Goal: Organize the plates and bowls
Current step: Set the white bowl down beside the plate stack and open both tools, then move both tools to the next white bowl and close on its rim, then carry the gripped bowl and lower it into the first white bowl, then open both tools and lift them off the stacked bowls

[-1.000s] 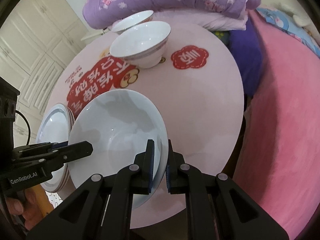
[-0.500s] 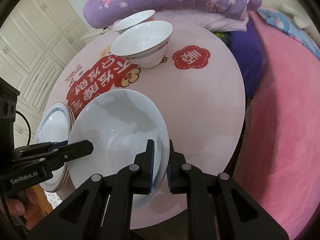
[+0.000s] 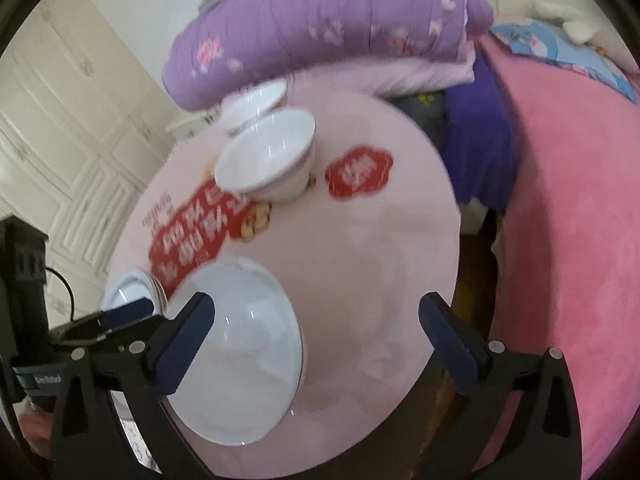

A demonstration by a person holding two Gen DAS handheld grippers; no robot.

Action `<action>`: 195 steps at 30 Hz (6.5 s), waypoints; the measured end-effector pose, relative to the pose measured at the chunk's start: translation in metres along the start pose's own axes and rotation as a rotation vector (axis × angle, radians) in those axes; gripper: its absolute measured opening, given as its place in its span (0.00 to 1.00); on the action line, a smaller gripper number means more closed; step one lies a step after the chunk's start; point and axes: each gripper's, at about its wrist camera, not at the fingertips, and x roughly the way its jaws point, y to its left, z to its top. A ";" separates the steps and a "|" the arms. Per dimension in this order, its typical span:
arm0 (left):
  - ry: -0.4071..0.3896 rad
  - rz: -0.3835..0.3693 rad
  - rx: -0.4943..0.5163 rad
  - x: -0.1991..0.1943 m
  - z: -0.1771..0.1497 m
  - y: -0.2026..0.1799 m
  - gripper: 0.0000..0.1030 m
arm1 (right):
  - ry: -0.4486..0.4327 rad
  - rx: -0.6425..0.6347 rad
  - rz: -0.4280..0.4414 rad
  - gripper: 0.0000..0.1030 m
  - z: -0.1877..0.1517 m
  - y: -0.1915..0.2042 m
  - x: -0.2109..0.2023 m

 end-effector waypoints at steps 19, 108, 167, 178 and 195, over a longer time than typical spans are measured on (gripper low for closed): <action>-0.237 0.148 0.056 -0.058 0.078 -0.006 0.99 | -0.114 -0.131 -0.047 1.00 0.100 0.033 -0.020; 0.057 -0.029 -0.052 0.071 0.162 0.018 0.06 | 0.173 -0.182 -0.003 0.07 0.116 0.049 0.067; 0.106 0.035 0.085 0.022 0.003 -0.032 0.15 | 0.314 -0.210 -0.035 0.16 -0.011 0.042 0.028; 0.112 0.027 0.095 0.021 0.002 -0.034 0.23 | 0.330 -0.168 0.006 0.27 -0.009 0.041 0.028; 0.119 0.012 0.082 0.019 0.010 -0.037 0.33 | 0.271 -0.227 -0.028 0.35 -0.007 0.050 0.015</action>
